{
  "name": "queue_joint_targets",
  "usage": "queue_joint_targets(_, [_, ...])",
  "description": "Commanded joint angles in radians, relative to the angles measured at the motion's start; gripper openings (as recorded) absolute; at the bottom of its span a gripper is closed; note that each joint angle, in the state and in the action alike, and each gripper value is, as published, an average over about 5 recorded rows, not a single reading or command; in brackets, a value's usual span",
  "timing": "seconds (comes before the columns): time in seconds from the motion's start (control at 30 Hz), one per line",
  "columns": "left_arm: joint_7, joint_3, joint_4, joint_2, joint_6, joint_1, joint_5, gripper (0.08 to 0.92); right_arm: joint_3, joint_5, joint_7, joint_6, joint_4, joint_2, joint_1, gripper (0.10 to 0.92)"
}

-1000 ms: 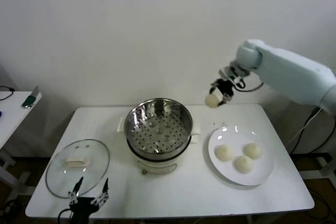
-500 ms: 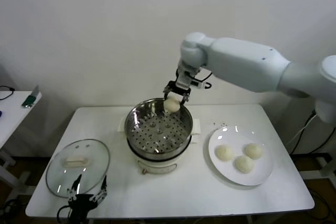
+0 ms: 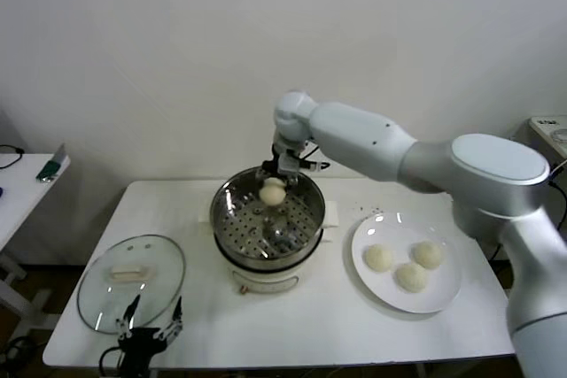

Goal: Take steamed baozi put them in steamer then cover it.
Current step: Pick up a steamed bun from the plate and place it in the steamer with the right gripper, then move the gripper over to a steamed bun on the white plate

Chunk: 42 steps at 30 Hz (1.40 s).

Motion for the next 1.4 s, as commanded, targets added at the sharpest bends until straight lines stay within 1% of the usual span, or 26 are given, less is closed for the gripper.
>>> queue_joint_targets(0.03, [0.001,0.002,0.004,-0.001,0.000,-0.004,-0.002,0.823,0.032,-0.091,0.024,0.048,-0.106,0.058,-0.054,0.649])
queue_joint_targets(0.13, [0.001,0.004,0.006,-0.002,0.001,-0.010,-0.002,0.823,0.036,-0.097,0.023,0.054,-0.139,0.075,-0.060,0.658])
queue_joint_targets(0.2, [0.002,0.004,0.007,-0.002,0.001,-0.013,-0.003,0.823,0.037,-0.095,0.021,0.059,-0.156,0.083,-0.061,0.682])
queue_joint_targets(0.3, [0.002,0.004,0.005,-0.001,0.002,-0.015,-0.004,0.823,0.039,-0.071,0.035,0.067,-0.171,0.088,-0.061,0.755])
queue_joint_targets(0.4, [0.002,0.002,0.003,0.000,0.002,-0.016,-0.005,0.823,0.040,-0.007,0.047,0.065,-0.153,0.080,-0.043,0.809])
queue_joint_targets(0.47, [0.001,0.001,0.002,0.001,0.003,-0.015,-0.005,0.823,0.023,0.070,0.024,0.056,-0.111,0.055,-0.004,0.819])
queue_joint_targets(0.53, [0.002,0.000,0.001,0.002,0.003,-0.014,-0.004,0.823,-0.022,0.178,-0.019,0.047,-0.053,0.016,0.062,0.821])
queue_joint_targets(0.63, [0.003,0.001,-0.003,0.004,0.002,-0.009,0.000,0.823,-0.131,0.390,-0.077,0.025,0.027,-0.062,0.201,0.823])
queue_joint_targets(0.7, [0.003,0.000,-0.005,0.004,0.002,-0.007,0.002,0.823,-0.233,0.583,-0.109,-0.023,0.079,-0.127,0.300,0.823])
queue_joint_targets(0.8, [0.005,-0.003,-0.009,0.003,0.004,-0.007,0.003,0.823,-0.415,0.866,-0.165,-0.126,0.162,-0.247,0.425,0.823])
queue_joint_targets(0.87, [0.006,-0.002,-0.010,0.003,0.005,-0.008,0.004,0.823,-0.510,0.969,-0.194,-0.196,0.213,-0.342,0.479,0.823])
queue_joint_targets(0.9, [0.007,-0.002,-0.011,0.003,0.005,-0.008,0.004,0.823,-0.553,0.999,-0.201,-0.254,0.242,-0.397,0.499,0.823])
queue_joint_targets(1.0, [0.009,0.000,-0.011,0.002,0.007,-0.011,0.004,0.823,-0.643,1.023,-0.172,-0.460,0.335,-0.542,0.533,0.823])
queue_joint_targets(1.1, [0.010,0.000,-0.008,0.002,0.006,-0.013,0.002,0.823,-0.710,1.025,-0.070,-0.703,0.461,-0.668,0.546,0.823])
queue_joint_targets(1.2, [0.010,0.002,-0.003,0.003,0.004,-0.014,0.001,0.823,-0.730,1.047,0.028,-0.904,0.593,-0.762,0.520,0.823])
queue_joint_targets(1.27, [0.010,0.004,0.000,0.002,0.003,-0.015,0.001,0.823,-0.721,1.061,0.064,-0.984,0.662,-0.805,0.480,0.823])
queue_joint_targets(1.4, [0.011,0.006,0.000,0.002,0.002,-0.014,0.003,0.823,-0.675,1.039,0.097,-1.057,0.731,-0.836,0.382,0.823])
